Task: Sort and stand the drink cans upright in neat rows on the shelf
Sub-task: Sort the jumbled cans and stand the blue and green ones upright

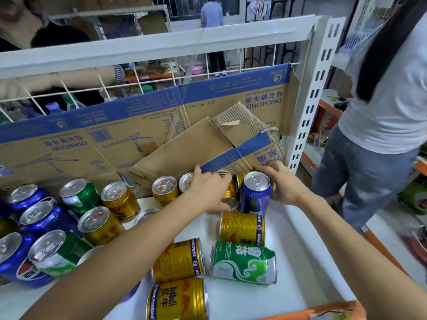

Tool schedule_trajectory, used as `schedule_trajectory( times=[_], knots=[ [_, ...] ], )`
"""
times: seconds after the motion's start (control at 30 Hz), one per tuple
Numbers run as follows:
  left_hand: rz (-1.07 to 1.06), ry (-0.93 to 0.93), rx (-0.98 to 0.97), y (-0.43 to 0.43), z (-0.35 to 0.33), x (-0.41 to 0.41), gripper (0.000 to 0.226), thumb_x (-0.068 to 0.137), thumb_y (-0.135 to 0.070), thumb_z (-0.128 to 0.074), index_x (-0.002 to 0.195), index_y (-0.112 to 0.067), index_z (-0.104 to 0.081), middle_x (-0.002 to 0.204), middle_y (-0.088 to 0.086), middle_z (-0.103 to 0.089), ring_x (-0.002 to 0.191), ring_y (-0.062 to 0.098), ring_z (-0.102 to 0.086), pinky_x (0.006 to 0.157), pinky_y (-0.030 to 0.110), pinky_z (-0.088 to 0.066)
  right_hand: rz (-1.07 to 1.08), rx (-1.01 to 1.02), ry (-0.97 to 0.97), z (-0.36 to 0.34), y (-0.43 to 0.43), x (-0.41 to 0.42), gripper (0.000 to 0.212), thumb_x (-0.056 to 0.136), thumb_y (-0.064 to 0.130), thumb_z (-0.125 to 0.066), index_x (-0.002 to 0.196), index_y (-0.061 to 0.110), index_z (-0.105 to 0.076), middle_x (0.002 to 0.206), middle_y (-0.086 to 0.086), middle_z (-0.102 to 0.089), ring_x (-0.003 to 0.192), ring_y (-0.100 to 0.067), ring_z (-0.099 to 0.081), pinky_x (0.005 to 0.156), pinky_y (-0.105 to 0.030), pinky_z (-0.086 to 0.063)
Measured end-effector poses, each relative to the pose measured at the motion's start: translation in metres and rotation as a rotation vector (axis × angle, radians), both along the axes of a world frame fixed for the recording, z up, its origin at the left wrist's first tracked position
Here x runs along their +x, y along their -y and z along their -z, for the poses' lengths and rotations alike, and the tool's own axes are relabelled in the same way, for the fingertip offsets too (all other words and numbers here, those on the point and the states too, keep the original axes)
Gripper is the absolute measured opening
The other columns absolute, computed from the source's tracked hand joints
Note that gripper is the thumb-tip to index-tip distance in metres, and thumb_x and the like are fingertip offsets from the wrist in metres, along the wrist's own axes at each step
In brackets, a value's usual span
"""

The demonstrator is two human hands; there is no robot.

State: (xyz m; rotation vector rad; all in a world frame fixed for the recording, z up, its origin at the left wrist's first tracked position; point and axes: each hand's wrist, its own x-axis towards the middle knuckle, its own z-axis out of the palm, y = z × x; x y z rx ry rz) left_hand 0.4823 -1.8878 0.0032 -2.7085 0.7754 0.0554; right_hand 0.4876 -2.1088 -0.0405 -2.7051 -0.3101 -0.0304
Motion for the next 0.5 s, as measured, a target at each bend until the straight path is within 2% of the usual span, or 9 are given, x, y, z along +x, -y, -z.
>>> schedule_trajectory(
  times=[0.07,0.13,0.17,0.23,0.33,0.43,0.5],
  knots=[
    [0.012,0.017,0.006,0.002,-0.001,0.002,0.068,0.078,-0.062,-0.062,0.122,-0.014,-0.040,0.114,0.009,-0.063,0.107,0.030,-0.060,0.105,0.052,-0.029,0.031,-0.060,0.052,0.007,-0.005,-0.001,0.082,0.069,0.030,-0.080,0.140,0.020,-0.041,0.129,-0.013,-0.042,0.118,-0.032,-0.044,0.100,-0.038,-0.041],
    [0.050,0.047,0.011,0.003,-0.002,0.005,0.061,0.083,-0.058,-0.059,0.120,-0.013,-0.042,0.113,0.011,-0.063,0.103,0.031,-0.061,0.090,0.040,-0.038,0.069,-0.092,0.101,0.016,-0.010,-0.002,0.081,0.069,0.032,-0.079,0.139,0.020,-0.039,0.132,-0.011,-0.040,0.117,-0.031,-0.044,0.098,-0.038,-0.041],
    [0.068,0.050,0.013,0.002,-0.002,0.007,0.057,0.085,-0.057,-0.057,0.119,-0.013,-0.042,0.113,0.012,-0.063,0.102,0.032,-0.061,0.080,0.037,-0.038,0.087,-0.067,0.116,0.019,-0.013,-0.003,0.079,0.071,0.032,-0.078,0.139,0.020,-0.040,0.133,-0.010,-0.039,0.118,-0.030,-0.043,0.098,-0.038,-0.042],
    [0.090,0.031,0.001,0.001,-0.002,0.008,0.051,0.088,-0.053,-0.054,0.119,-0.014,-0.043,0.114,0.013,-0.063,0.101,0.033,-0.060,0.072,0.035,-0.034,0.110,0.017,0.116,0.022,-0.014,-0.004,0.076,0.071,0.031,-0.079,0.137,0.019,-0.042,0.134,-0.010,-0.038,0.121,-0.029,-0.043,0.099,-0.038,-0.041],
    [0.117,-0.020,-0.022,-0.002,-0.005,0.010,0.048,0.092,-0.053,-0.047,0.121,-0.015,-0.044,0.113,0.013,-0.063,0.100,0.034,-0.060,0.071,0.036,-0.038,0.096,0.111,0.088,0.020,-0.012,-0.007,0.080,0.068,0.028,-0.082,0.136,0.018,-0.043,0.134,-0.010,-0.037,0.118,-0.030,-0.047,0.097,-0.037,-0.043],
    [0.058,-0.141,-0.085,-0.011,-0.013,0.019,0.055,0.094,-0.059,-0.036,0.132,-0.020,-0.045,0.115,0.014,-0.062,0.104,0.033,-0.058,0.078,0.037,-0.043,0.106,0.161,0.065,0.019,-0.009,-0.009,0.079,0.070,0.024,-0.081,0.138,0.016,-0.042,0.134,-0.012,-0.037,0.120,-0.031,-0.048,0.098,-0.036,-0.041],
    [0.014,-0.198,-0.151,-0.018,-0.017,0.026,0.056,0.096,-0.059,-0.027,0.124,-0.018,-0.055,0.112,0.011,-0.064,0.102,0.032,-0.058,0.083,0.038,-0.046,0.135,0.206,0.046,0.019,-0.003,-0.010,0.077,0.072,0.020,-0.079,0.138,0.012,-0.041,0.134,-0.016,-0.039,0.122,-0.031,-0.045,0.100,-0.033,-0.037]
  ],
)
